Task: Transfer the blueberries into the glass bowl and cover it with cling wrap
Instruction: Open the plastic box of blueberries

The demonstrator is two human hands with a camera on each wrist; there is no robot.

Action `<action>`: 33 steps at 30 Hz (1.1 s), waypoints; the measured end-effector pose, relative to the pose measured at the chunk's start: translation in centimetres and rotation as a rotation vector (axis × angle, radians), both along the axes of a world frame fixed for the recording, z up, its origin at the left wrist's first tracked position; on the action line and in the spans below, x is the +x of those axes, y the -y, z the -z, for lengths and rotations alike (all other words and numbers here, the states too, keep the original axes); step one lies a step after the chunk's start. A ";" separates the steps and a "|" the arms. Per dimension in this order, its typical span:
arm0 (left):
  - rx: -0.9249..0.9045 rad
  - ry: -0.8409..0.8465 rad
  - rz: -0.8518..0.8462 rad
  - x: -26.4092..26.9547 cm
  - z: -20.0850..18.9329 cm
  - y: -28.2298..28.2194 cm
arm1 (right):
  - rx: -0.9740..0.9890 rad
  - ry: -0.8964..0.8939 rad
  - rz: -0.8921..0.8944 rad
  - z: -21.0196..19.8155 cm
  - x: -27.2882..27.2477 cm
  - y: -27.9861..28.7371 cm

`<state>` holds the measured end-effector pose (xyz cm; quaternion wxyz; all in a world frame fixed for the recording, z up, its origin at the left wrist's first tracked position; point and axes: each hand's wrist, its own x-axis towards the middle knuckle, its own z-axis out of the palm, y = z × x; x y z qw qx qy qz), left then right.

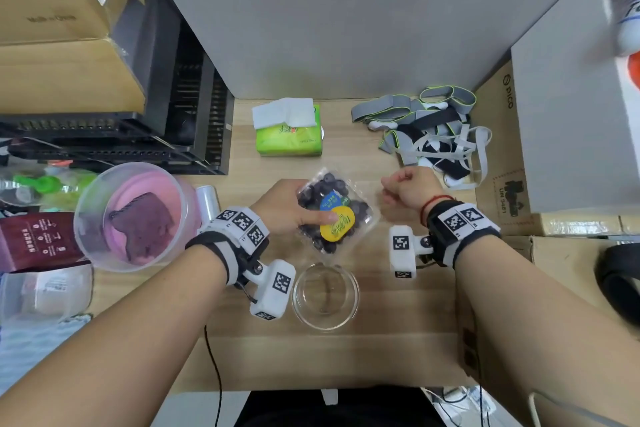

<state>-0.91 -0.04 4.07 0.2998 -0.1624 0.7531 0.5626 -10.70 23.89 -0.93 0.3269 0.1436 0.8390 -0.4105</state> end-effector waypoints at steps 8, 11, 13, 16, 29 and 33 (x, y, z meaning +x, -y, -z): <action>0.047 -0.011 -0.406 1.1 2.8 0.9 | 0.376 0.054 -0.286 -1.7 1.2 -1.1; 0.113 -0.010 -0.457 0.9 1.3 -0.1 | -0.016 0.027 -0.199 -3.9 2.1 2.3; 0.141 -0.017 -0.473 0.8 0.6 -0.8 | -0.166 0.059 -0.191 -4.9 2.7 4.8; 0.221 0.045 -0.518 0.8 -0.6 -1.1 | -0.181 -0.012 -0.223 -5.1 2.9 6.5; 0.464 0.064 -0.471 1.5 -2.4 -2.1 | -0.137 0.069 -0.374 -5.0 4.0 7.7; 0.300 -0.034 -0.436 1.7 -2.2 -2.3 | -0.080 0.069 -0.437 -5.8 3.9 7.7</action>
